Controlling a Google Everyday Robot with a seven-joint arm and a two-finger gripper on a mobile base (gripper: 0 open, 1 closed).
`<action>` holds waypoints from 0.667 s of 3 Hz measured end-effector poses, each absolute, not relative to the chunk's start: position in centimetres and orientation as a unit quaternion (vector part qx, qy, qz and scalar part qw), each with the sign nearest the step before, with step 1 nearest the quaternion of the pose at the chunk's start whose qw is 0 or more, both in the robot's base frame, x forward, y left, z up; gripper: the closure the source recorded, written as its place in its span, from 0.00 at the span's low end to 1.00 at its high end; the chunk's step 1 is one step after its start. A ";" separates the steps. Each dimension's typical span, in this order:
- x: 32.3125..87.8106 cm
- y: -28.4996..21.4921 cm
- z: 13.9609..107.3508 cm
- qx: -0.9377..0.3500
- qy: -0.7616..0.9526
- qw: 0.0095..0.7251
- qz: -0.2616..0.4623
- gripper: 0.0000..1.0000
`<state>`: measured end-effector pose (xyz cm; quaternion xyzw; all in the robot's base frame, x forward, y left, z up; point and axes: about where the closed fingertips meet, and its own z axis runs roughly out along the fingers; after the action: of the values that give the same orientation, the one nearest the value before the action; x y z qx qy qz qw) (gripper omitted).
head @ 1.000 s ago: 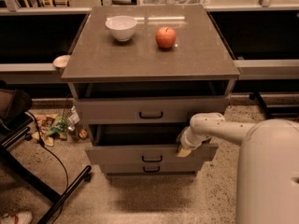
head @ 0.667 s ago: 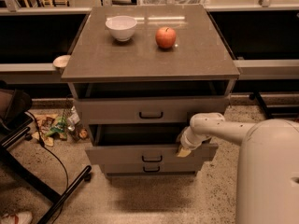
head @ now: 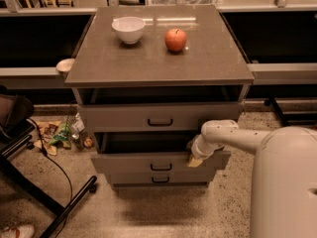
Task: Open middle drawer
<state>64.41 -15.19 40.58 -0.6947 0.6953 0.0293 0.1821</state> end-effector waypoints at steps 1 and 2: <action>64.4 -15.2 40.6 -0.695 0.695 0.182 0.029 0.00; 64.2 -15.1 40.4 -0.695 0.696 0.177 0.031 0.00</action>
Offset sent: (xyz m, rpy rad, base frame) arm -0.0027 0.0002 -0.0017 -0.0159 0.0241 -0.0004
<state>64.23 -15.12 40.38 -0.6953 0.6959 0.0313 0.1768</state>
